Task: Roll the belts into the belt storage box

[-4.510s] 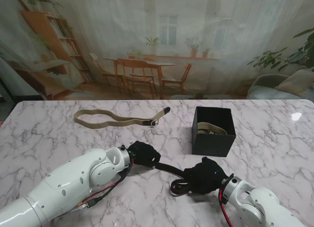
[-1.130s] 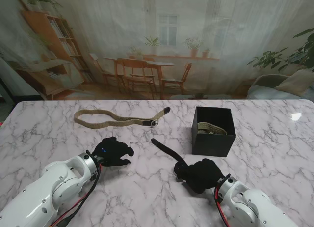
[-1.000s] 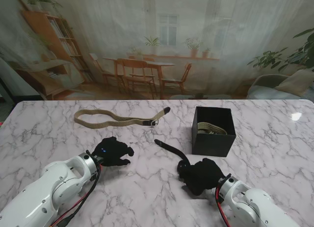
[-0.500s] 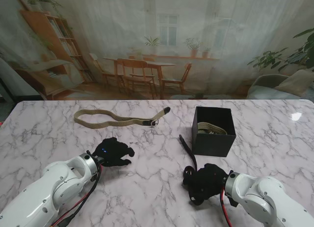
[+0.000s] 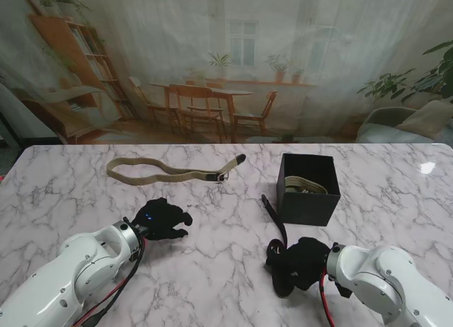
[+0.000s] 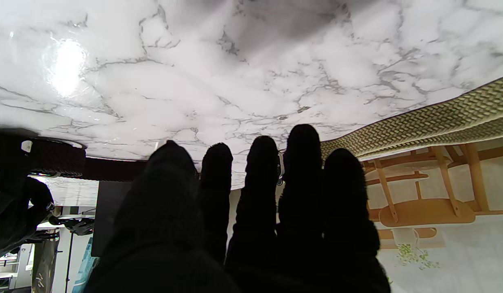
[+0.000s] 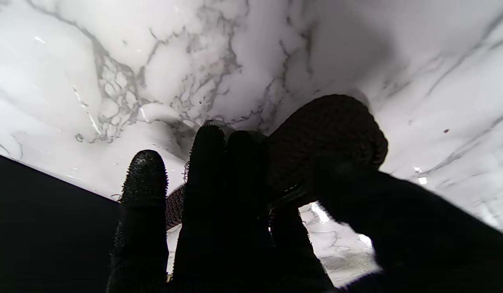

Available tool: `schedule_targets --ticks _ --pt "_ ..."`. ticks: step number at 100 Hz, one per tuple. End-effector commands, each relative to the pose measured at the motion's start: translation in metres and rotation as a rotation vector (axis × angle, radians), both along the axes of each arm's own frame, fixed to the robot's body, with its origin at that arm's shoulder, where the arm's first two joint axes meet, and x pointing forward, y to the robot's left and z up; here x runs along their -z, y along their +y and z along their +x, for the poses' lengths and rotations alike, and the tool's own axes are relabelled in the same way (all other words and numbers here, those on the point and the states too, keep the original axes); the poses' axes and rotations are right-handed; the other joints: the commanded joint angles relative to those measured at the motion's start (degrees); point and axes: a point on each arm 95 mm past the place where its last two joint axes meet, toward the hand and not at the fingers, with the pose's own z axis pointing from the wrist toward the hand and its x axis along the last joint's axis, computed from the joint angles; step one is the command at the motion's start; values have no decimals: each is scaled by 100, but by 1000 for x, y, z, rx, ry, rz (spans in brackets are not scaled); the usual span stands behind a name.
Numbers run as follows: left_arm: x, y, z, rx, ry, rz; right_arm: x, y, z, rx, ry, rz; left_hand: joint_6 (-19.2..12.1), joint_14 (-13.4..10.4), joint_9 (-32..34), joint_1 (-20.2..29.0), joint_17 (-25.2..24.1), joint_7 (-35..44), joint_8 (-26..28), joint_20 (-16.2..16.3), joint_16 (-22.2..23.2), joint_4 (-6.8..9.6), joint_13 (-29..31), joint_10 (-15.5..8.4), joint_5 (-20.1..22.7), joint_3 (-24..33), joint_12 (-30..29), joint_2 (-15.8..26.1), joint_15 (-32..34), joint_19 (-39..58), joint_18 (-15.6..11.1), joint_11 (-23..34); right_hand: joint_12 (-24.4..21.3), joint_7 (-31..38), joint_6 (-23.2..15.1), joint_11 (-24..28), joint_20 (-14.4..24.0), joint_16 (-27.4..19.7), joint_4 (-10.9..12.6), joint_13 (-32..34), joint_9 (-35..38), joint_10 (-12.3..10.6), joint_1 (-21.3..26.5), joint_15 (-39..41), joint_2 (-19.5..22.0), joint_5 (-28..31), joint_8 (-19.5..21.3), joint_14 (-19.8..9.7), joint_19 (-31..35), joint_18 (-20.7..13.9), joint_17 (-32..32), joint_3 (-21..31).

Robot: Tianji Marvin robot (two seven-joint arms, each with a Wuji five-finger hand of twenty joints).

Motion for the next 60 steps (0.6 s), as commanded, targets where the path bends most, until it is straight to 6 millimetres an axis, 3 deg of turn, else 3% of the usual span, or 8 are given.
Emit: schedule_targets --ticks 1,14,24,28,38,45,52,60 --pt "2 -1 -1 2 13 9 5 -2 0 7 15 -19 132 188 -60 240 -83 -62 70 -72 -34 74 -44 77 -110 -106 -51 106 -11 -63 63 -57 -41 339 422 -362 80 -76 176 -112 -472 -536 147 -238 -176 103 276 -199 -37 -38 -66 387" --pt "2 -1 -1 3 15 9 9 -2 0 1 1 -35 131 186 -60 276 -76 -57 71 -70 -33 74 -41 68 -115 -100 -50 124 -9 -57 60 -55 224 551 16 -36 109 52 44 -95 -605 -441 342 -80 -254 285 498 -95 -14 -60 -64 265" --pt "2 -2 -1 3 17 8 12 -2 -1 5 -9 -31 126 187 -59 272 -78 -56 68 -69 -32 68 -42 70 -119 -114 -49 135 -8 -56 55 -54 591 1006 -875 139 169 289 -606 -313 -1125 -198 86 47 35 713 712 87 -110 213 -332 -854" --pt "2 -2 -1 3 18 8 13 -2 -1 11 -1 -24 133 183 -63 270 -72 -58 66 -66 -30 68 -39 75 -122 -120 -50 137 -5 -50 57 -57 675 1360 -1307 137 240 352 -701 -506 -1532 -80 171 61 34 1018 873 127 -152 313 -487 -1202" --pt "2 -2 -1 3 21 8 17 -1 -2 8 -22 -11 135 188 -60 258 -78 -60 62 -63 -28 67 -39 79 -124 -134 -51 155 -2 -46 62 -58 620 2017 -1860 101 358 391 -878 -659 -2005 40 261 102 -43 1435 1181 140 -128 372 -488 -1507" --pt "2 -3 -1 3 22 7 19 -1 -2 8 -35 -1 134 193 -61 251 -81 -64 59 -62 -26 66 -42 73 -131 -142 -50 164 -2 -45 61 -58 385 2738 -2372 64 452 384 -1359 -825 -2294 96 577 179 -384 1506 910 167 -100 400 -490 -1478" --pt "2 -3 -1 4 23 7 21 0 -3 10 -39 8 136 197 -60 249 -84 -63 59 -60 -25 66 -39 72 -130 -147 -50 174 1 -44 64 -57 451 2749 -2546 260 472 432 -1379 -720 -2098 48 728 314 -317 1459 732 129 -71 403 -434 -1366" --pt "2 -3 -1 4 24 6 22 1 -3 24 -33 23 136 190 -61 250 -81 -68 55 -58 -24 67 -43 70 -135 -149 -50 188 1 -40 65 -57 755 2035 -2265 550 518 596 -928 -565 -1902 7 513 593 146 1372 438 92 12 423 -339 -1294"
